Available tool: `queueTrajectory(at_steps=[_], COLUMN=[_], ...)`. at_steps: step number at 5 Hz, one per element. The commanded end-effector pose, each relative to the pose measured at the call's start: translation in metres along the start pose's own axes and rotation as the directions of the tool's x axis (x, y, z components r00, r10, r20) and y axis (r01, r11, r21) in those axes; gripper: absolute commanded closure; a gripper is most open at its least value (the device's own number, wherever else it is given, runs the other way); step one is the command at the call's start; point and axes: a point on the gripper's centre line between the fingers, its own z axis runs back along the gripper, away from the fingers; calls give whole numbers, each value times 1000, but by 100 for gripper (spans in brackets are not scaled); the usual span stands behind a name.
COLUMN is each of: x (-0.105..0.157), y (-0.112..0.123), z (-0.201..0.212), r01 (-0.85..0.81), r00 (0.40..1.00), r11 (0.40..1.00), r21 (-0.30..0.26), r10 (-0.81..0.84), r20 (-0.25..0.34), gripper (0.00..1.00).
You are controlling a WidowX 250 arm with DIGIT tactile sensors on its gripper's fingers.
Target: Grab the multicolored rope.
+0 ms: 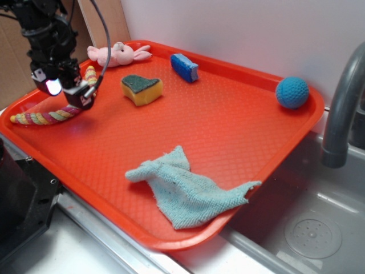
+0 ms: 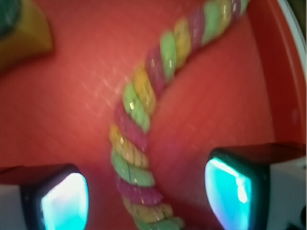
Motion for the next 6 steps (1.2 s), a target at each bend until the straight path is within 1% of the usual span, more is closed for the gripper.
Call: queueTrajectory(at_steps=[1, 2, 3, 4, 5, 6], x=[4, 0, -1, -1, 4, 3], y=[4, 1, 0, -4, -11, -23], z=[-14, -20, -19, -7, 35, 86], r01=[12, 14, 11, 20, -12, -138], r00=[1000, 1000, 1000, 1000, 1000, 990], r11=[1000, 999, 999, 999, 1000, 990], r21=[27, 39, 39, 34, 20, 5], r10=[-11, -13, -10, -20, 12, 138], r20=[-11, -24, -21, -1, 9, 31], gripper=[0, 39, 100, 100, 100, 100])
